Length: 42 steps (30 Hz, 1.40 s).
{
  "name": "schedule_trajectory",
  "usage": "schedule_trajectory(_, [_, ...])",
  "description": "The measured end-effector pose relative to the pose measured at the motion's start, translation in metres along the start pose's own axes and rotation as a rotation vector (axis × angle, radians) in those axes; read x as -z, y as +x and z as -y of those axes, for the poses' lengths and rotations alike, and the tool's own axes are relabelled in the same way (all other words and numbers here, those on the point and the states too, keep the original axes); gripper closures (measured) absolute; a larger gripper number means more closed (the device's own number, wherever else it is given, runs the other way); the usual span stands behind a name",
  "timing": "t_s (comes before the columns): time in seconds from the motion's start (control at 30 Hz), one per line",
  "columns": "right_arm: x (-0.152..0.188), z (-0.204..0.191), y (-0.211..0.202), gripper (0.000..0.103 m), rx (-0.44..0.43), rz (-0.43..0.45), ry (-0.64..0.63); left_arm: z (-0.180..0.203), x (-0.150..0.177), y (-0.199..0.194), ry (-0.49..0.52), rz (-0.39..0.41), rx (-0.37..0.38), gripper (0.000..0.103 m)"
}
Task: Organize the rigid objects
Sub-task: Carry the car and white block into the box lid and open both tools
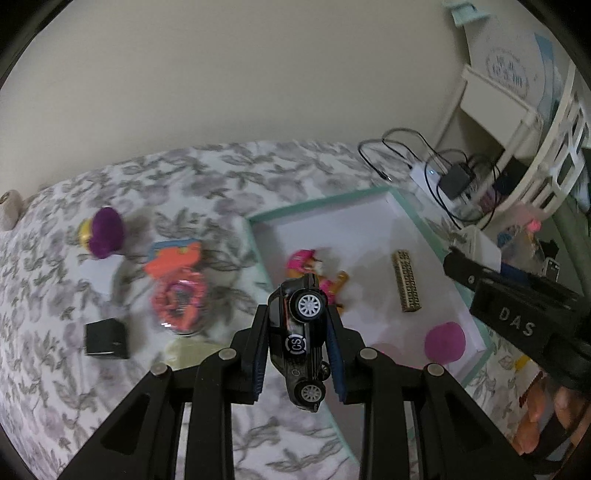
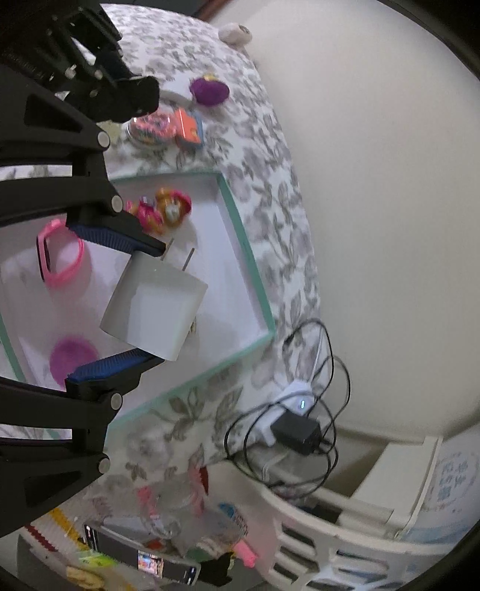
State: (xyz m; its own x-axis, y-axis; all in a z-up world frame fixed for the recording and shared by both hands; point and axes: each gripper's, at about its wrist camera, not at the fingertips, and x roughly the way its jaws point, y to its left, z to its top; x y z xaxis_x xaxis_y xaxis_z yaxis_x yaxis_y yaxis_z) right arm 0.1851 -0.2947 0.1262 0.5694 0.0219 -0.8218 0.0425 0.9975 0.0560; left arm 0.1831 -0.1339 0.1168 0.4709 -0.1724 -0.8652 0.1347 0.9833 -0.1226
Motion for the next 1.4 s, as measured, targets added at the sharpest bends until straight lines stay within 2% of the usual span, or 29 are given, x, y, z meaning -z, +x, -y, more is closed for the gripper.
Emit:
schedule_trajectory(0.27, [-0.001,0.032,0.02,0.049,0.045,-0.019,0.076,0.027,-0.006,0.04,0.013,-0.066,0.053,0.073])
schedule_trajectory(0.63, [0.006,0.047,0.06,0.049,0.087,-0.087,0.099,0.044,-0.004,0.082,-0.003,-0.103,0.108,0.073])
schedule_trajectory(0.83, [0.014,0.051,0.079,0.049,0.097,-0.133,0.103,0.044,-0.006,0.086,-0.009,-0.078,0.103,0.073])
schedule_trajectory(0.97, [0.018,0.048,0.088,0.049,0.091,-0.164,0.091,0.051,-0.004,0.086,0.03,-0.075,0.092,0.073])
schedule_trajectory(1.4, [0.02,0.048,0.091,0.048,0.096,-0.189,0.091,0.055,0.004,0.097,0.059,-0.122,0.062,0.073])
